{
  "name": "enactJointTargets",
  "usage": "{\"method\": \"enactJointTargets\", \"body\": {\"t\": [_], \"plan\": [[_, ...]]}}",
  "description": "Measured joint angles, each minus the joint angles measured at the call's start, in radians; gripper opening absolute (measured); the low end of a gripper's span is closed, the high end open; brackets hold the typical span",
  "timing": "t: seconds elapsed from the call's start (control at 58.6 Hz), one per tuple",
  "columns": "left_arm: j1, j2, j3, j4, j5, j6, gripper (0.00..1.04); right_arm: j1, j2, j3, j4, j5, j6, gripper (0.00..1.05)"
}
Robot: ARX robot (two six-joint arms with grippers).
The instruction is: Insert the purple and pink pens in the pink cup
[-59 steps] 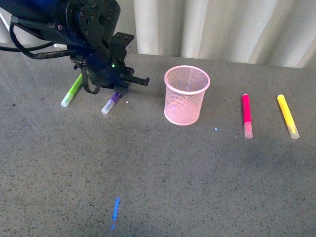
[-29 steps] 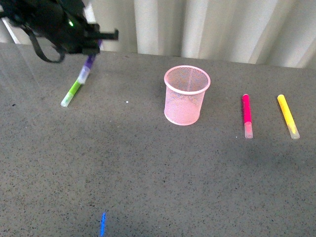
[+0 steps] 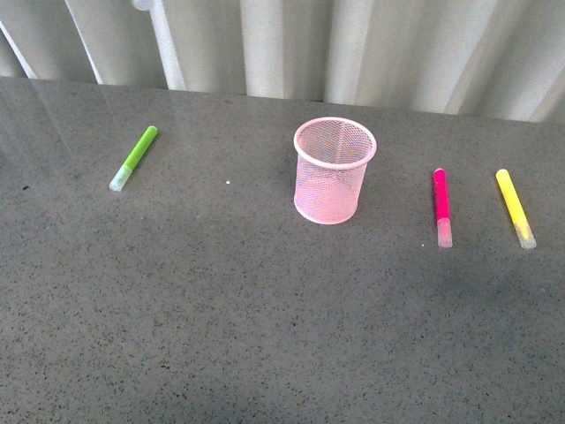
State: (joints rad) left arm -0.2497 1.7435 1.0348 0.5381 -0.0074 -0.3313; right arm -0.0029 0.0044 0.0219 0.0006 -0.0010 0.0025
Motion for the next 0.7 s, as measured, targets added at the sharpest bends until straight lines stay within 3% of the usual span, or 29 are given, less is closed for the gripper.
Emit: {"method": "enactJointTargets", "body": {"t": [0.341,0.7], "plan": [[-0.225,0.019,-0.135,0.231,-0.124,-0.181,0.13,0.0,0.0,0.0,0.0,0.0,0.0,0.98],[-0.327,0.214,-0.114,0.351,-0.201,-0.283,0.13,0.0,0.0,0.0,0.0,0.0,0.0,0.98]]}}
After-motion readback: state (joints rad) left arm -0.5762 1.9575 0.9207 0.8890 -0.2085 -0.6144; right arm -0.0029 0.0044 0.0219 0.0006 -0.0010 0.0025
